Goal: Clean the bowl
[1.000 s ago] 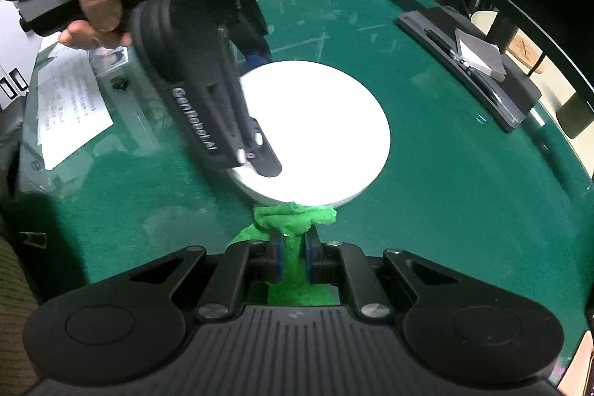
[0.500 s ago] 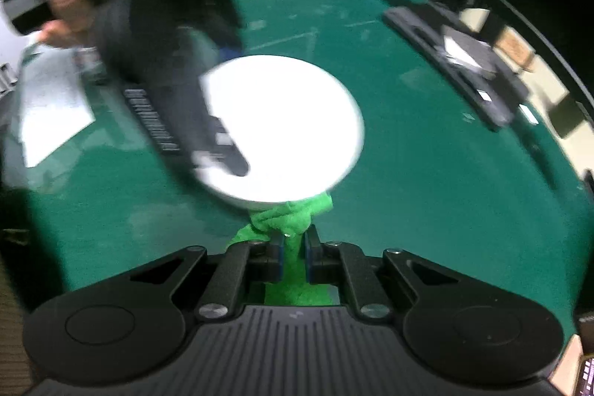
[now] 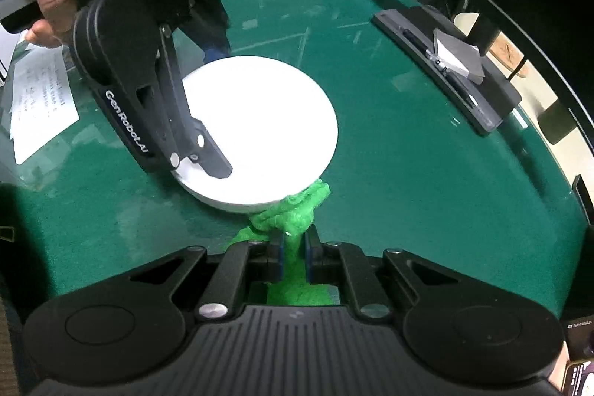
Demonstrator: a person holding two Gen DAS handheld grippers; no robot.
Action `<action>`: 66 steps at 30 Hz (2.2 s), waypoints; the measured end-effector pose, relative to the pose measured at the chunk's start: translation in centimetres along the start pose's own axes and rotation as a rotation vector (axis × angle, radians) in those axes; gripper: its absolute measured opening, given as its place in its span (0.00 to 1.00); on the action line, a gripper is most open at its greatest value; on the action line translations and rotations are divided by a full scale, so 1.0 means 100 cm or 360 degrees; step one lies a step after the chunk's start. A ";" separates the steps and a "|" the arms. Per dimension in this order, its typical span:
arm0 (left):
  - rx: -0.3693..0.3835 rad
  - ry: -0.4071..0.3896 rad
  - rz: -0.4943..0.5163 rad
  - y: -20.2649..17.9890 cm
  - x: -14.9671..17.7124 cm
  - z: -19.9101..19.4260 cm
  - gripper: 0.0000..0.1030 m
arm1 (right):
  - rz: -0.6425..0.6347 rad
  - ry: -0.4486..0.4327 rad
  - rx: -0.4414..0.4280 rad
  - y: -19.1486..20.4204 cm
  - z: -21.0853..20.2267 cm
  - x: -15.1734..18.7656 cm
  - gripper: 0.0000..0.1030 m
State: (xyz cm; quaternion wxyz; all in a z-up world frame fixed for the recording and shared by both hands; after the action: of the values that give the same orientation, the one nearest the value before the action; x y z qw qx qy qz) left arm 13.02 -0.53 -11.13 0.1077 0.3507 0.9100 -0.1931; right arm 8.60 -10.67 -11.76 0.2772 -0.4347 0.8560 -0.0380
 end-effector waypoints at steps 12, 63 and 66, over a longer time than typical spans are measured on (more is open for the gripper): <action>0.0007 0.0003 0.0014 0.000 0.002 0.000 0.63 | -0.0088 -0.0002 -0.0028 0.002 -0.001 -0.003 0.10; 0.0175 0.0322 0.0534 0.001 -0.002 0.001 0.70 | -0.0288 -0.0091 -0.0266 0.031 0.000 -0.012 0.11; 0.0171 0.0319 0.0523 0.000 -0.001 0.000 0.70 | -0.0259 -0.0083 -0.0190 0.018 0.010 -0.014 0.11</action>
State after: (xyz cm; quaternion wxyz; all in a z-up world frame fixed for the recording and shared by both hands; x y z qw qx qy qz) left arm 13.14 -0.59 -11.10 0.0277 0.5172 0.8351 -0.1852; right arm 8.46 -8.31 -12.51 0.2690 -0.5194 0.8111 0.0020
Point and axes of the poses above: each gripper's, at about its wrist camera, not at the fingertips, and z roughly the way its jaws point, y to its left, x to its underside, the point moved 2 cm from there along z, roughly the way its jaws point, and after that the axes turned 11 degrees about x, right-handed, at the moved point
